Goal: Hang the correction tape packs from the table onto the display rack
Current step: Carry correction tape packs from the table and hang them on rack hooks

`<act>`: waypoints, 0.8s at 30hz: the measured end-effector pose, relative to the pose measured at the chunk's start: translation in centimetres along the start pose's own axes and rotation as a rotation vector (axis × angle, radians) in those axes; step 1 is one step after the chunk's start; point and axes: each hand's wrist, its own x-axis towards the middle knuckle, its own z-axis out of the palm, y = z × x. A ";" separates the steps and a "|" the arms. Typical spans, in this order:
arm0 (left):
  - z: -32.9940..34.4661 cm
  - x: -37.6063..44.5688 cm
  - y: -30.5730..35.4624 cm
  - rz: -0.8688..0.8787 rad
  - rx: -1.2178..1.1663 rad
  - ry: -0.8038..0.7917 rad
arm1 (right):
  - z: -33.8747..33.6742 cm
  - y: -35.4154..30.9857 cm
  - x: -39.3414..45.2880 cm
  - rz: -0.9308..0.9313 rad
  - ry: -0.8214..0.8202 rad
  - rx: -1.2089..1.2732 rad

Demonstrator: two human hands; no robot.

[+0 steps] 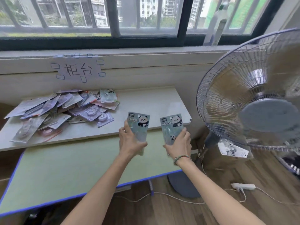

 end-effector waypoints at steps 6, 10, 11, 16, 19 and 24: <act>-1.0 -6.6 1.5 0.161 -0.117 -0.090 | -4.2 2.8 -7.7 0.155 0.165 0.028; -2.1 -11.2 2.8 0.285 -0.183 -0.184 | -7.6 5.0 -13.8 0.262 0.302 0.048; -2.2 -12.3 3.3 0.307 -0.201 -0.209 | -8.6 5.6 -15.3 0.293 0.333 0.047; -1.4 -18.9 7.8 0.466 -0.233 -0.315 | -14.2 9.5 -22.1 0.448 0.511 0.071; 0.4 -23.9 10.5 0.552 -0.234 -0.380 | -17.4 12.8 -26.4 0.543 0.593 0.076; 4.0 -33.5 14.8 0.693 -0.193 -0.526 | -22.3 19.5 -35.1 0.713 0.729 0.080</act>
